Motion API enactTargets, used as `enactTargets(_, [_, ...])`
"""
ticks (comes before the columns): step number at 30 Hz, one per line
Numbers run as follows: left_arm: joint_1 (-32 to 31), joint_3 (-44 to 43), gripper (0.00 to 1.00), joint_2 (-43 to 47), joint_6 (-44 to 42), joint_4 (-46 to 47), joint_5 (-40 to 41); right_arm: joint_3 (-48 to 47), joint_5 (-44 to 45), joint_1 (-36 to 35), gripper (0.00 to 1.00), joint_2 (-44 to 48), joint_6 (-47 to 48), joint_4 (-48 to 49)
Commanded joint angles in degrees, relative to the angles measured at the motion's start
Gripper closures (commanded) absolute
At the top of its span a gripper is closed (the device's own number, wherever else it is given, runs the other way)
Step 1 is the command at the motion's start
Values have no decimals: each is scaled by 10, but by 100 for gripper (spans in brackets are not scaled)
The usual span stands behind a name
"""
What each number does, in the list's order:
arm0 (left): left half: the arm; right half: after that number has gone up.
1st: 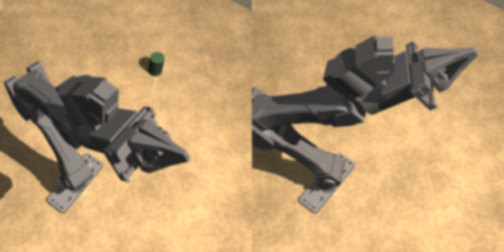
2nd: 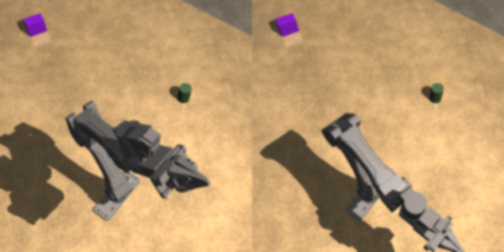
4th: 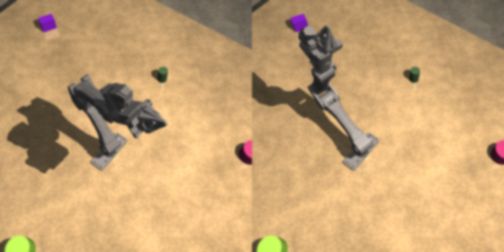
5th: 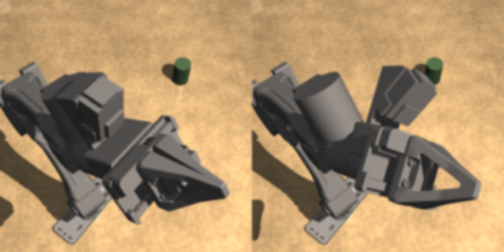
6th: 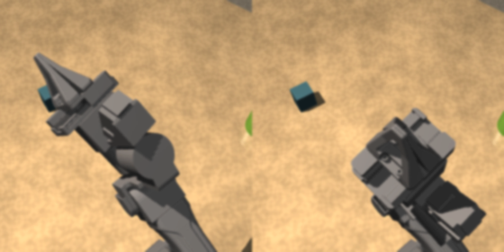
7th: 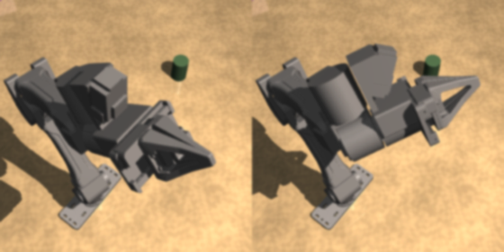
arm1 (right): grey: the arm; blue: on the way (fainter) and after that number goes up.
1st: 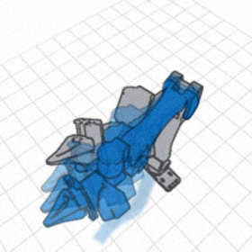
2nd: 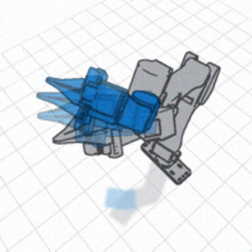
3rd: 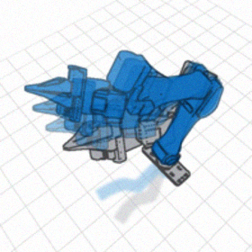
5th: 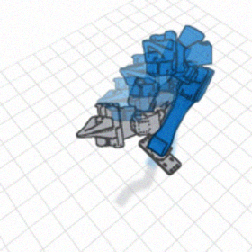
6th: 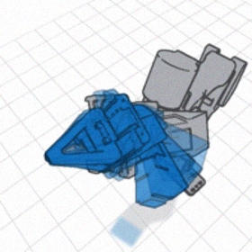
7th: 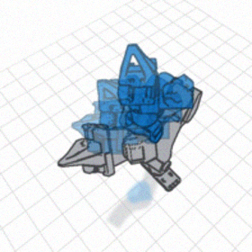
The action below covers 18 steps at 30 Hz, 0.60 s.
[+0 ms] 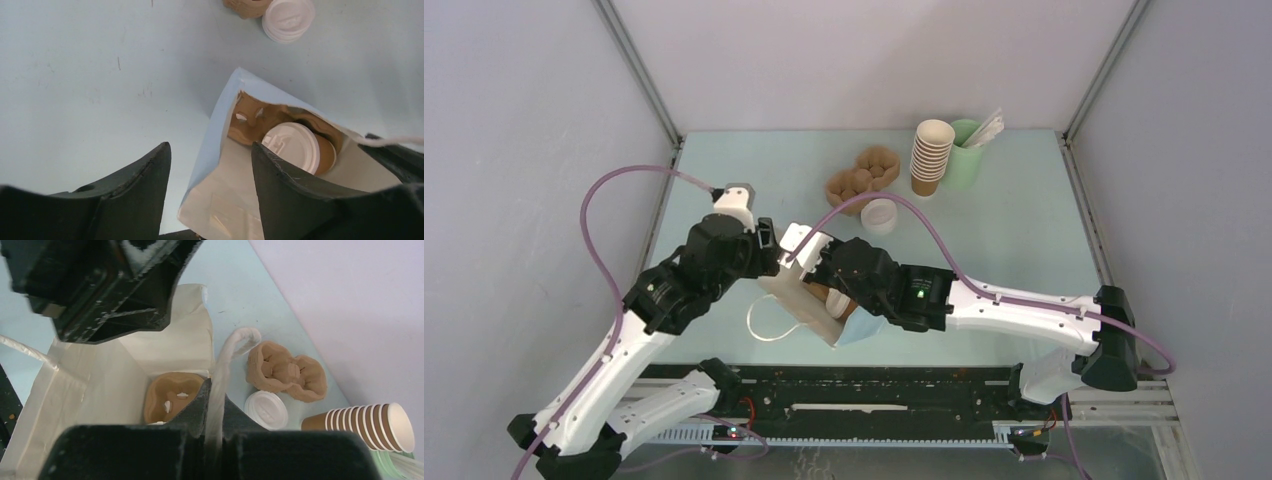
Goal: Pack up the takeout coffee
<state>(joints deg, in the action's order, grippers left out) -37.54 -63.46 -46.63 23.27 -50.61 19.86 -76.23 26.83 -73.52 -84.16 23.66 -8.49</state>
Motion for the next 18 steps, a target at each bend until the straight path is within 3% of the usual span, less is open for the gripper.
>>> enactTargets(1, [18, 5, 37, -15, -31, 48, 2, -3, -7, 2, 100, 27, -8, 4])
enactTargets(8, [28, 11, 59, -43, -57, 73, -20, -3, -25, 7, 100, 33, -9, -1])
enactTargets(10, [28, 18, 71, -44, -66, 86, -30, -3, -28, 9, 100, 33, -11, -2])
enactTargets(13, [28, 8, 99, -45, -76, 81, -13, -3, -28, 11, 100, 33, -12, -4])
enactTargets(14, [28, 3, 100, -43, -80, 79, -4, -3, -25, 12, 100, 35, -15, -7])
enactTargets(15, [28, 0, 100, -39, -83, 79, -3, -4, -23, 12, 96, 39, -21, -10])
enactTargets(18, [28, -2, 100, -14, -86, 92, -5, -3, -19, 12, 69, 60, -51, -39])
